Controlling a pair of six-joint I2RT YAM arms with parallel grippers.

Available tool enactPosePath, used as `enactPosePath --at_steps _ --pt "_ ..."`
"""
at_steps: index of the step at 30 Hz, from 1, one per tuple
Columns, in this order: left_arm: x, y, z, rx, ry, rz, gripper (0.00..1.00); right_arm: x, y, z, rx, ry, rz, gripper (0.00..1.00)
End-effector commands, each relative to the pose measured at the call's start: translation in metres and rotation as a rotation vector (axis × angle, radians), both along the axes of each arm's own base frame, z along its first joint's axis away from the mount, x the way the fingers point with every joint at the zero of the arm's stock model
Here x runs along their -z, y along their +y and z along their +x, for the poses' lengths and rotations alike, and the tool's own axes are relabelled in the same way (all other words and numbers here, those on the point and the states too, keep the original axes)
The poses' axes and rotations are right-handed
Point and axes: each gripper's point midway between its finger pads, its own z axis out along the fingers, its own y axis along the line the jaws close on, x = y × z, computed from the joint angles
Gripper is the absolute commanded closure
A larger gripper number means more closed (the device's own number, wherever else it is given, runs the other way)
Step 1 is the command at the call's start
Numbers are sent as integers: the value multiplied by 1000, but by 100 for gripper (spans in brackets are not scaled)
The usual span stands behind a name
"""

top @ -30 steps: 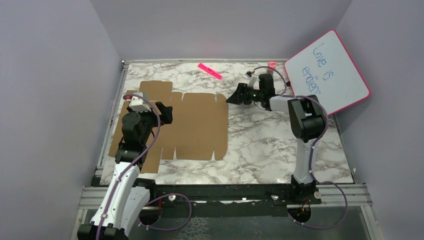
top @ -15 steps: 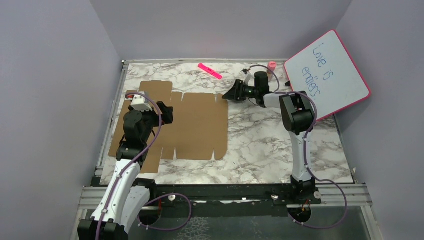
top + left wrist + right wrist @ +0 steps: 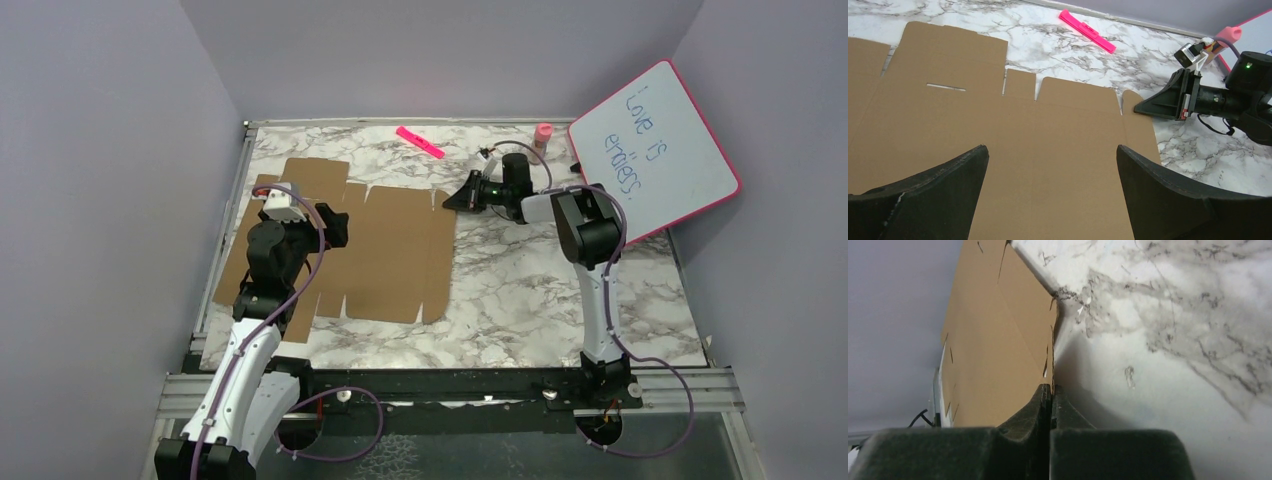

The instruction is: Fold the paper box

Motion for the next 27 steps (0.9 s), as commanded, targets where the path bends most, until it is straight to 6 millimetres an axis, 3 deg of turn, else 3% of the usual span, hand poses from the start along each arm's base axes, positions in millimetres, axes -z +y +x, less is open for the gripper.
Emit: enactPosePath --at_steps 1,7,13,17,23,27 --pt "-24 -8 0 35 -70 0 1 -23 -4 -4 49 -51 -10 99" --pt "-25 -16 -3 54 -75 4 1 -48 -27 -21 141 -61 13 99" --pt "-26 -17 -4 53 -79 4 1 -55 -63 -58 295 -14 -15 99" --pt "-20 -14 -4 29 -58 9 1 -70 -84 -87 401 -11 -23 99" --pt "-9 -8 0 -44 -7 -49 1 -58 -116 -134 553 67 -72 99" --pt "12 4 2 -159 76 -121 1 -44 -133 -166 611 100 -96 99"
